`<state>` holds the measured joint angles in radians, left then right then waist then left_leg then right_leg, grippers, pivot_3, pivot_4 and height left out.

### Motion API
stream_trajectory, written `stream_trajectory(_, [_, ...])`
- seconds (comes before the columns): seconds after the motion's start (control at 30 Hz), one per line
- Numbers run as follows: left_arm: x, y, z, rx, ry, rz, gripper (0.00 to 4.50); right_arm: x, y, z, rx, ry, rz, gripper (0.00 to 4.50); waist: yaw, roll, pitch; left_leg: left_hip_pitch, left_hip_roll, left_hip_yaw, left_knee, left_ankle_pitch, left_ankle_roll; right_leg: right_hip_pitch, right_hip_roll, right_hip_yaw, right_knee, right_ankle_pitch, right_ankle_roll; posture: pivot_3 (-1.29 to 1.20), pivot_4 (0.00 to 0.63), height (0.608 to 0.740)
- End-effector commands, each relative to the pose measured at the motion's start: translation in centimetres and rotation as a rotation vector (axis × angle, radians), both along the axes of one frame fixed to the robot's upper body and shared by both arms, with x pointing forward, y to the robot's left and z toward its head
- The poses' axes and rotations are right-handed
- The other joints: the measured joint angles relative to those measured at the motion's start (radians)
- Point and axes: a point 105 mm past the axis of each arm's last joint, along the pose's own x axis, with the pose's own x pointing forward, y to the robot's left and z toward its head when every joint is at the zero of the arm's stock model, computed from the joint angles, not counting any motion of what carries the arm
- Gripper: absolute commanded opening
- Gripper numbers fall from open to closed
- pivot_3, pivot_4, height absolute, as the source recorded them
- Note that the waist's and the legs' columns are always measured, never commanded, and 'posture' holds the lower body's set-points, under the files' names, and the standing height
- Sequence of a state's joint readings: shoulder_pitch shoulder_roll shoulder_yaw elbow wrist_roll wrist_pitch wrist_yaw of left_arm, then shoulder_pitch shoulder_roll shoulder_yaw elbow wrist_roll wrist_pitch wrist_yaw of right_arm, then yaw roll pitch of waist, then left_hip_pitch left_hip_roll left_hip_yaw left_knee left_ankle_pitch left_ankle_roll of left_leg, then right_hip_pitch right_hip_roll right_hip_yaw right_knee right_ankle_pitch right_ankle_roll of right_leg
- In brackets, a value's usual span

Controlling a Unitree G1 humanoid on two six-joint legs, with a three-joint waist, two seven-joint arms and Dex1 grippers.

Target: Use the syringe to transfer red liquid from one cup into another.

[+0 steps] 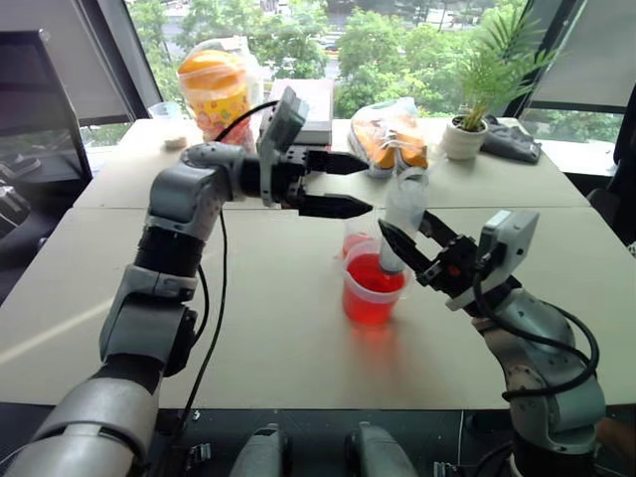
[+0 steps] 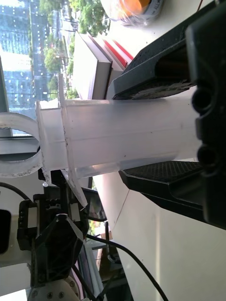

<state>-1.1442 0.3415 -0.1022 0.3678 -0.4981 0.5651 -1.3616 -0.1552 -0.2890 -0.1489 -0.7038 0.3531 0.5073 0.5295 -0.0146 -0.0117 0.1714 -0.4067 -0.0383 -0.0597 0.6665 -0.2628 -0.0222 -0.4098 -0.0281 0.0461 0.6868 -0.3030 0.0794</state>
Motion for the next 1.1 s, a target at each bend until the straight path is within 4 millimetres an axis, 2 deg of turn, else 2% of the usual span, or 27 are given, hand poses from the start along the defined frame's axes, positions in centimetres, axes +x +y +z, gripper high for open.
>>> stream_trajectory(0.03, [-0.5, -1.2, 2.0, -0.049, -0.055, -0.028, 4.5, -0.3, 0.4, 0.1, 0.0, -0.024, 0.016, 1.42, 0.0, 0.0, 0.0, 0.0, 0.0, 0.0, 0.0, 0.0, 0.0, 0.0, 0.0, 0.0, 0.0, 0.0, 0.0, 0.0, 0.15, 0.74])
stream_trajectory(0.3, [-0.9, -2.6, 2.0, -0.044, -0.056, -0.061, 4.5, -0.2, 0.6, -0.4, 0.0, -0.008, 0.019, 1.42, -0.004, 0.0, 0.0, 0.0, 0.0, 0.0, 0.0, 0.0, 0.0, 0.0, 0.001, 0.0, 0.0, 0.0, 0.0, 0.0, 0.15, 0.74])
stream_trajectory(0.4, [-1.1, -2.6, 1.5, -0.018, -0.046, -0.069, 3.69, -0.1, 0.6, -0.3, -0.002, -0.01, 0.019, 1.42, -0.002, 0.0, 0.0, 0.0, 0.0, 0.0, 0.0, 0.0, 0.0, 0.0, 0.001, 0.0, 0.0, 0.0, 0.0, 0.0, 0.15, 0.74])
stream_trajectory(0.63, [-1.6, -2.3, 0.1, 0.045, -0.049, -0.086, 0.15, 0.1, 0.6, 0.1, -0.01, -0.018, 0.024, 1.42, -0.003, 0.0, 0.0, 0.0, 0.0, 0.0, 0.0, 0.0, 0.0, 0.0, 0.001, 0.0, 0.0, 0.0, 0.0, 0.0, 0.15, 0.74])
stream_trajectory(0.8, [-1.4, -2.4, 0.2, 0.043, -0.063, -0.069, 0.04, 0.1, 0.8, 0.2, -0.011, -0.012, 0.037, 1.42, -0.002, 0.0, 0.0, 0.0, 0.0, 0.0, 0.0, 0.0, 0.0, 0.001, 0.0, 0.0, 0.0, 0.0, 0.0, 0.0, 0.15, 0.74])
stream_trajectory(1.1, [-0.9, -2.1, 2.9, -0.029, -0.093, -0.036, 0.04, 0.1, 1.4, -1.4, 0.005, 0.071, 0.096, 1.42, -0.003, 0.0, 0.0, 0.0, 0.0, 0.0, 0.0, 0.0, 0.0, 0.001, 0.001, 0.0, -0.001, 0.0, 0.0, 0.0, 0.15, 0.74])
